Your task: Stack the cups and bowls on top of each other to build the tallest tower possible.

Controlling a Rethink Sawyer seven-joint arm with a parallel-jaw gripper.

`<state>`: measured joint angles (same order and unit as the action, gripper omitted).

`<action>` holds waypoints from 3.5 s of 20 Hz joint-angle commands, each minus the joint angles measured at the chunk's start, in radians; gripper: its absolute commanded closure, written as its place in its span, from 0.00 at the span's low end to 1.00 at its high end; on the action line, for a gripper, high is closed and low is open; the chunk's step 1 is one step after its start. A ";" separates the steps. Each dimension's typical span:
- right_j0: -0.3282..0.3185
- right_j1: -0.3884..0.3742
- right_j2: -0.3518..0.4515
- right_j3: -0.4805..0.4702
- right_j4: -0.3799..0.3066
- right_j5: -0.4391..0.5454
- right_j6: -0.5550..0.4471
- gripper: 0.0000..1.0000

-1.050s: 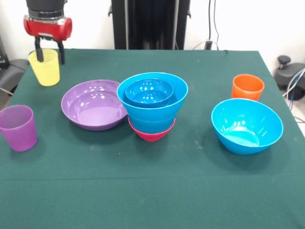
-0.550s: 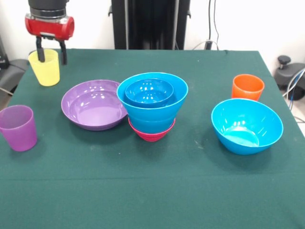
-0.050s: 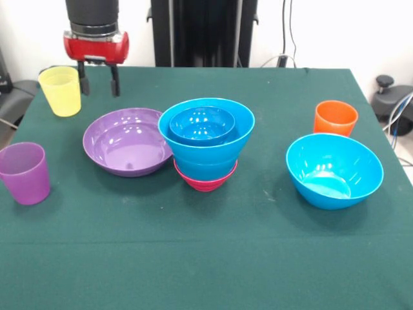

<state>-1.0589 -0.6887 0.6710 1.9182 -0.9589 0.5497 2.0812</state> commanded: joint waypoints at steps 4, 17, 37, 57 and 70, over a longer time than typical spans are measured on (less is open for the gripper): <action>0.052 0.124 -0.048 -0.059 -0.096 -0.057 -0.096 0.00; 0.039 0.133 -0.045 -0.067 -0.086 -0.041 -0.120 0.00; 0.035 0.128 -0.054 -0.071 -0.090 -0.039 -0.117 0.00; 0.072 0.147 -0.060 -0.110 -0.079 -0.046 -0.102 0.00; 0.038 0.126 -0.010 -0.135 -0.027 0.004 -0.195 0.00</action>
<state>-1.0414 -0.5683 0.6329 1.8721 -0.9590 0.5437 2.0812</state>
